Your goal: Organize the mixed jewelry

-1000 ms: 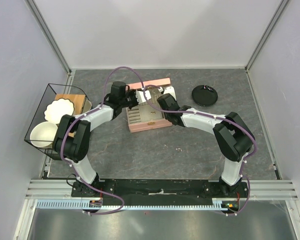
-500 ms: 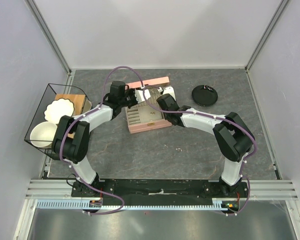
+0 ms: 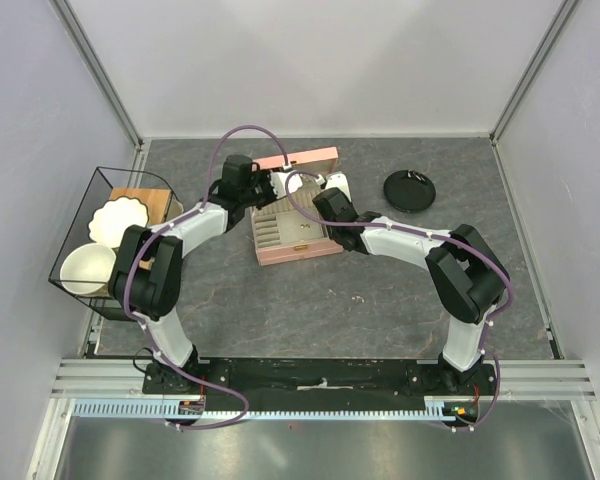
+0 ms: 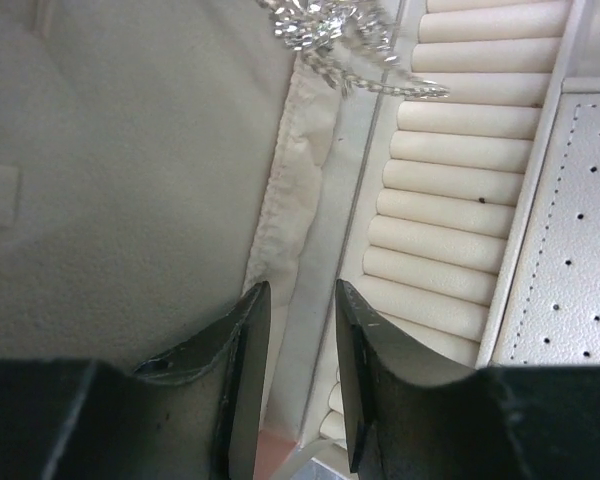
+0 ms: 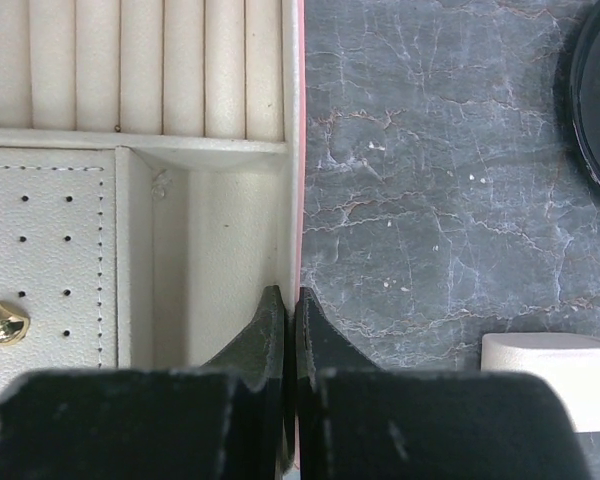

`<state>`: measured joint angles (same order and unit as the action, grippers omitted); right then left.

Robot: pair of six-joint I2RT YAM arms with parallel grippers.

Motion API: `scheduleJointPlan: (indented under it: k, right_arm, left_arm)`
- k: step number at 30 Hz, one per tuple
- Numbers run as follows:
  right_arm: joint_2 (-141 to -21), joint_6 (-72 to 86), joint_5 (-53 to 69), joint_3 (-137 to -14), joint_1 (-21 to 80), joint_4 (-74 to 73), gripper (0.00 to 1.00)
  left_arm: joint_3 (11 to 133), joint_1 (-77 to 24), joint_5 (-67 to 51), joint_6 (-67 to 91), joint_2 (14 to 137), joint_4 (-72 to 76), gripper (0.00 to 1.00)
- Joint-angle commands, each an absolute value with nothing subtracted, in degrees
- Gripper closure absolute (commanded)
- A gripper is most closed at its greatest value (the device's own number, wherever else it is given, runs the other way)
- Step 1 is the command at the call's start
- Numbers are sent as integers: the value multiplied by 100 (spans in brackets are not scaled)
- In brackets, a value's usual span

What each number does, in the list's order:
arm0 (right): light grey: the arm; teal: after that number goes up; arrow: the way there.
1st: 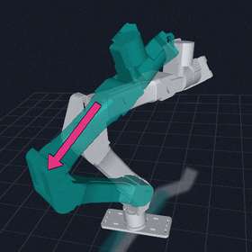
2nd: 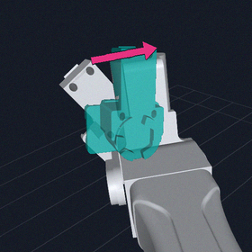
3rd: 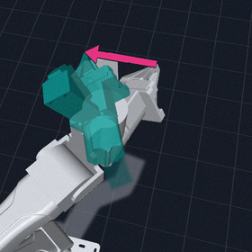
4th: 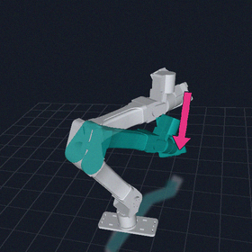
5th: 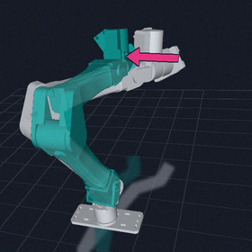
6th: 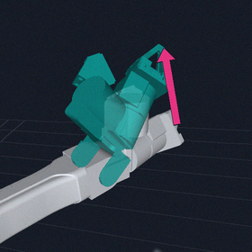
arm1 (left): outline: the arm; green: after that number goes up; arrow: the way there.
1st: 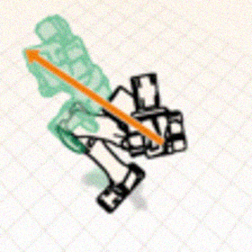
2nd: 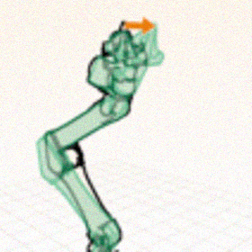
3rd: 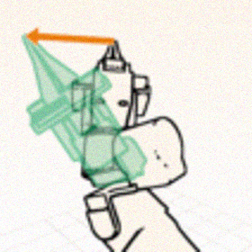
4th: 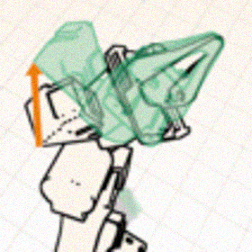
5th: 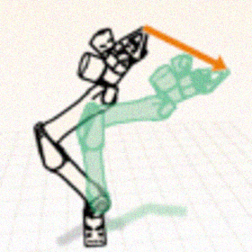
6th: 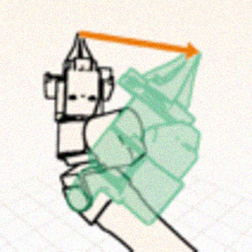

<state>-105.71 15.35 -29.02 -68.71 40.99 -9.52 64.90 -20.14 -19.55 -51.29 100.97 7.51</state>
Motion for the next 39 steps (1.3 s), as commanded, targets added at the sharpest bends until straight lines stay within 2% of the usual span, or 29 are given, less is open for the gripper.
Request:
scheduleJointPlan:
  k: [1, 11, 20, 26, 39]
  right_arm:
    - [-10626, 1521, -2830, -6812, 4201, -1160, 100]
    - [-10767, 1591, -2813, -6732, 4210, -1134, 100]
    - [-10767, 1564, -2804, -6724, 4210, -1125, 100]
    - [-10749, 1564, -2777, -6724, 4227, -1116, 100]
    - [-10758, 1591, -2689, -6645, 4245, -1020, 100]
  left_arm:
    - [7144, -2013, -1951, -5046, 10230, 1617, 58]
    - [8068, -1627, -2855, -4246, 10626, 677, 55]
    - [7735, -1556, -3094, -4604, 10389, 457, 52]
    - [7462, -1556, -2910, -5184, 10266, 237, 49]
    - [6987, -1556, -2153, -5546, 10380, 1292, 48]
